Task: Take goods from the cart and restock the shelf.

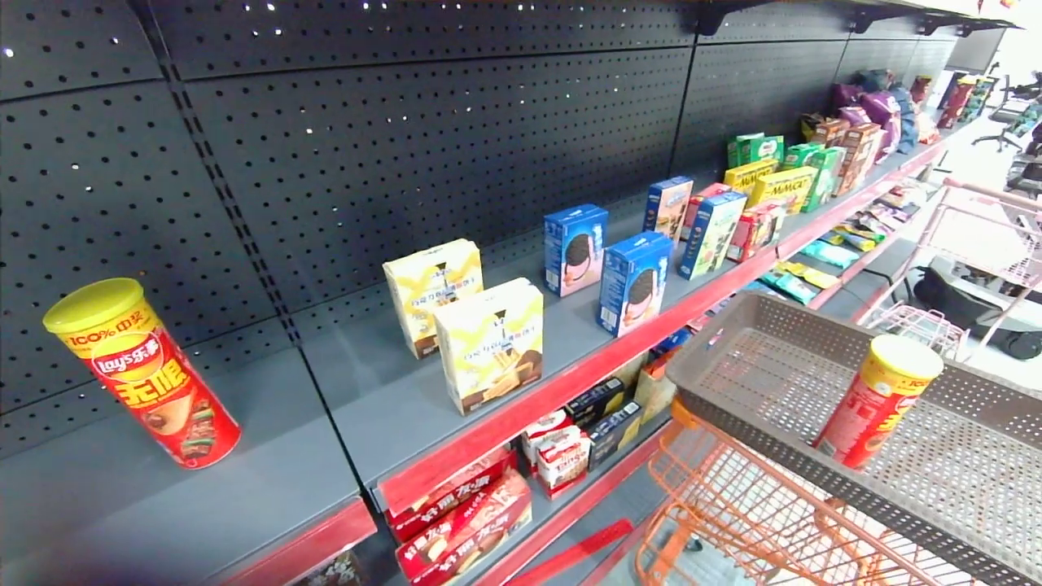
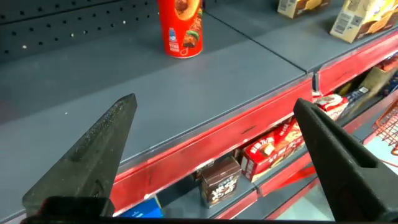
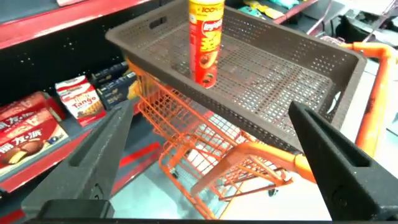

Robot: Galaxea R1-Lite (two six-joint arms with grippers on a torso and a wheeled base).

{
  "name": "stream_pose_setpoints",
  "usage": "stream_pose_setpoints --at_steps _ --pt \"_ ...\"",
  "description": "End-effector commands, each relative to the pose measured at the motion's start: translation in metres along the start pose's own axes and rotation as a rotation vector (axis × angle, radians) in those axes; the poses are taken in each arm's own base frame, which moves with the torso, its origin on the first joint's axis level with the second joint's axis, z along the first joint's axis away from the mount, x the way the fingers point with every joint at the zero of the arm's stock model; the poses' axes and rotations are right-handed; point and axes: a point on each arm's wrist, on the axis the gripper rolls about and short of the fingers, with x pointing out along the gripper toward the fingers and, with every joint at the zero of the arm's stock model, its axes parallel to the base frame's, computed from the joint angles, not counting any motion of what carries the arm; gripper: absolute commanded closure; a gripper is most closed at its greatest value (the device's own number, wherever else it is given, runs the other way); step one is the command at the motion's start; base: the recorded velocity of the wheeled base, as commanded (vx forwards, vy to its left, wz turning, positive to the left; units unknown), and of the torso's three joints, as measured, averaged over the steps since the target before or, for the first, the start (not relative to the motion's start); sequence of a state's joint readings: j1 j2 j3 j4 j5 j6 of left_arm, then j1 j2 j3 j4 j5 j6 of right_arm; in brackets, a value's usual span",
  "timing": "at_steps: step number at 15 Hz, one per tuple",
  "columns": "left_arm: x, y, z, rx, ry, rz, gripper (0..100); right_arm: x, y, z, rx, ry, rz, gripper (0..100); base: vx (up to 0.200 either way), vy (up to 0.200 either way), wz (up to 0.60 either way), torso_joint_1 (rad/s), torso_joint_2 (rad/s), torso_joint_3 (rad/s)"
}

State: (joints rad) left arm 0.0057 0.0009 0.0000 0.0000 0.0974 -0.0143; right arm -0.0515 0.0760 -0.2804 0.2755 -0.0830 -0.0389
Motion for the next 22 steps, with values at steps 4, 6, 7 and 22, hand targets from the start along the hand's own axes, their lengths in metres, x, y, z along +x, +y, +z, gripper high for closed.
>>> stream_pose_setpoints --at_steps 4,6,7,22 --pt "0.000 0.000 0.000 -0.001 0.001 0.001 0 0.000 0.000 0.000 0.000 0.003 -0.007 0 0.000 0.000 -0.30 0.001 0.00 0.001" --pt "0.000 0.000 0.000 0.001 0.001 0.001 0 0.001 0.000 0.000 0.000 0.005 -0.014 0 0.000 0.000 -0.60 -0.002 0.00 0.000" --pt "0.000 0.000 0.000 0.001 0.001 0.001 0 0.001 0.000 -0.001 0.000 0.006 -0.017 0 0.000 0.000 -0.60 0.017 0.00 0.007" --pt "0.000 0.000 0.000 -0.001 0.001 0.001 0 0.055 -0.002 0.053 -0.019 0.054 -0.194 0 0.000 0.000 -0.04 0.001 0.00 0.000"
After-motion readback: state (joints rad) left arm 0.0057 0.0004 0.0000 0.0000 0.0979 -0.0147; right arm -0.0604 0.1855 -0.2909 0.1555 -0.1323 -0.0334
